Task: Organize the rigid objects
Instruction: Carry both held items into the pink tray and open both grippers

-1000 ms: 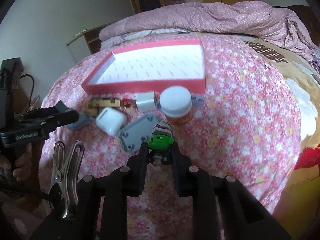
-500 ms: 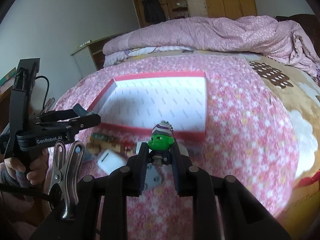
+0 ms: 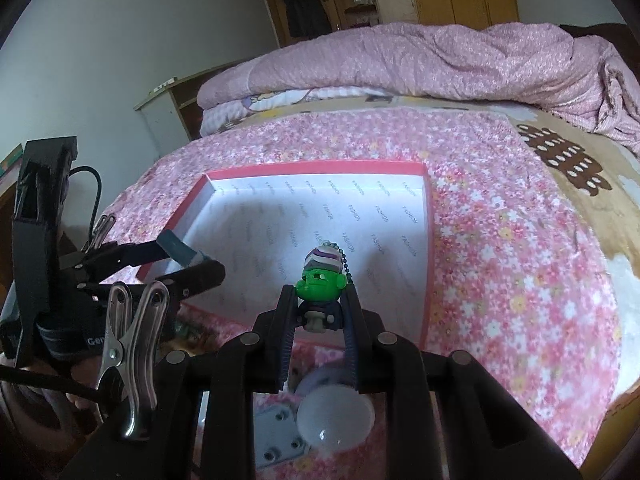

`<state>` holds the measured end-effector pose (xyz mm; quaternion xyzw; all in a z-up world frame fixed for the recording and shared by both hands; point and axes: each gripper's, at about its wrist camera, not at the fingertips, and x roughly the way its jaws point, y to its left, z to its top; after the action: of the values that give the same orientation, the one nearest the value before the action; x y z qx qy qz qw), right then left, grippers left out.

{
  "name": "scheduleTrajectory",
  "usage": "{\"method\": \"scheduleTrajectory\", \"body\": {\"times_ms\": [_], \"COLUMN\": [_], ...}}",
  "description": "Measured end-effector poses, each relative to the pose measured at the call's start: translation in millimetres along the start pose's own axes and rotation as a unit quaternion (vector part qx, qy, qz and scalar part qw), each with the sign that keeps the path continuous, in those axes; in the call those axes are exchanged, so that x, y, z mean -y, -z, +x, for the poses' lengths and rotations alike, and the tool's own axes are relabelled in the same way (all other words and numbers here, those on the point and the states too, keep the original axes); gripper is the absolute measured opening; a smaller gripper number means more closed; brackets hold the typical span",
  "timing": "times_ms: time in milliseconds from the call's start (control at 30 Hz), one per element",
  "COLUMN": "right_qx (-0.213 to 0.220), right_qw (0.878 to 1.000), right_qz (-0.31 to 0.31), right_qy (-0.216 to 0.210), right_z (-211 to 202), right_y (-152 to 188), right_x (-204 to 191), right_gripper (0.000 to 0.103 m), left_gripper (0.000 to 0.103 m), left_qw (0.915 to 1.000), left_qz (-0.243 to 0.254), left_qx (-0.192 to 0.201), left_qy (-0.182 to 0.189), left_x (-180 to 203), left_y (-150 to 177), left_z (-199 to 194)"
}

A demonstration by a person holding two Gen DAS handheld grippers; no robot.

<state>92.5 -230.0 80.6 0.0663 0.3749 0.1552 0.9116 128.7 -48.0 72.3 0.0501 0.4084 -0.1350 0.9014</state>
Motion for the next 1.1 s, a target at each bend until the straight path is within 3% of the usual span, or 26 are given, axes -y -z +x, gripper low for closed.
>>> {"method": "scheduleTrajectory", "body": {"times_ms": [167, 467, 733, 1100], "right_qx": [-0.008, -0.023, 0.002, 0.016], "right_qw": [1.0, 0.999, 1.0, 0.999], "right_qz": [0.003, 0.019, 0.012, 0.003], "right_qy": [0.003, 0.013, 0.028, 0.036], "right_z": [12.1, 24.3, 10.1, -10.5], "right_y": [-4.0, -3.3, -4.0, 4.1], "right_x": [2.7, 6.4, 1.3, -4.4], "right_gripper": [0.023, 0.024, 0.038, 0.04], "left_gripper": [0.076, 0.076, 0.076, 0.077], "left_qw": [0.9999, 0.9995, 0.9996, 0.9998], "left_qz": [-0.003, 0.009, 0.005, 0.011], "left_qx": [-0.013, -0.026, -0.021, -0.017], "left_qy": [0.006, -0.017, -0.019, -0.008], "left_x": [-0.6, 1.8, -0.8, 6.7], "left_y": [-0.4, 1.4, 2.4, 6.6], "left_z": [14.4, 23.2, 14.2, 0.7]}}
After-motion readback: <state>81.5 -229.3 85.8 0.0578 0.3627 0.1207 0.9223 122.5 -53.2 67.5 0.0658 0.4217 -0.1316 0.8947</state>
